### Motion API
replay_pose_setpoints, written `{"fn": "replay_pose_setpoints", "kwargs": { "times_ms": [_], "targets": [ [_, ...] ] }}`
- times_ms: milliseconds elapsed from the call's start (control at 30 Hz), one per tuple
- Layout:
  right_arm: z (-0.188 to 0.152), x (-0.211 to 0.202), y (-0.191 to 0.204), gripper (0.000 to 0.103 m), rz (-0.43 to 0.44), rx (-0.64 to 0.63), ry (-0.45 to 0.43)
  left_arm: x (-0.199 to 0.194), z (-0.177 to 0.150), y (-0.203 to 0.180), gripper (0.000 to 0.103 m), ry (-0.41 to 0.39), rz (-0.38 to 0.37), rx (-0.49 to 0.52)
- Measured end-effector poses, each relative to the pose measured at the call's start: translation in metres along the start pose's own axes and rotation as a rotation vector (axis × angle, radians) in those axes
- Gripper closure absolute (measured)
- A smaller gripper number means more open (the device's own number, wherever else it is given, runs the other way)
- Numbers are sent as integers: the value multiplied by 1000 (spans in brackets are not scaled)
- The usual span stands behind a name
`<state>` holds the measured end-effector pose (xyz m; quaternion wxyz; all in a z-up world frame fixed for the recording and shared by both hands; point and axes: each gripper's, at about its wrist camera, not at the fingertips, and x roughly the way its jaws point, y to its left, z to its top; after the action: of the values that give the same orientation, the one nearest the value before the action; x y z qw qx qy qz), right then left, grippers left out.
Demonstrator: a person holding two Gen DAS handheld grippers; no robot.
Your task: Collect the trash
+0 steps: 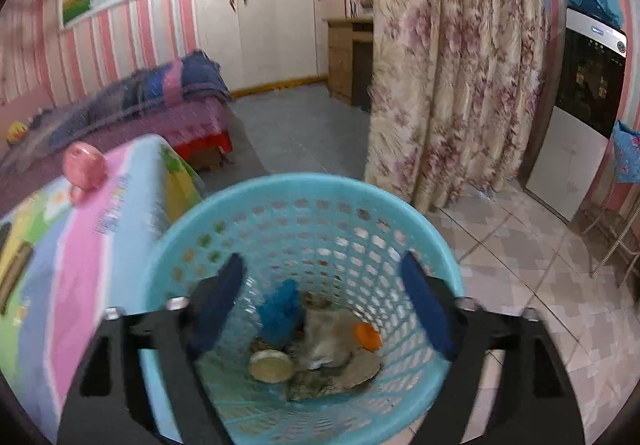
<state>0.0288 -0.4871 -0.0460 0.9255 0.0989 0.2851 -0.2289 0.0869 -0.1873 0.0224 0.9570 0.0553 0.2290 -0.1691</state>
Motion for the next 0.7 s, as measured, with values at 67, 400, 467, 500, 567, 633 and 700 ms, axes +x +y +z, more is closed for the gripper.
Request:
{"fn": "replay_pose_setpoints", "kwargs": {
  "times_ms": [67,400,467,500,567,633,700],
  "targets": [
    [0,-16,13,11,13,-24,-31,-17,-4,15,6,-11,17,-11],
    [-17,-112,107,5,210,-108,-166,-91,-42,91,5,-27,152,-75],
    [-26,-125,127,5,238,-133,-177,-101,-53,104,5,-17,170,-92],
    [-32,-132,139,5,251,-157,-181,-106,-59,110,5,-12,178,-101],
    [-43,-142,156,5,260,-191,-182,-111,-68,118,5,-5,191,-122],
    [-53,-151,171,5,284,-204,-178,-115,-76,127,5,5,193,-145],
    [-63,-160,184,5,307,-219,-170,-118,-85,133,5,11,196,-157]
  ]
}}
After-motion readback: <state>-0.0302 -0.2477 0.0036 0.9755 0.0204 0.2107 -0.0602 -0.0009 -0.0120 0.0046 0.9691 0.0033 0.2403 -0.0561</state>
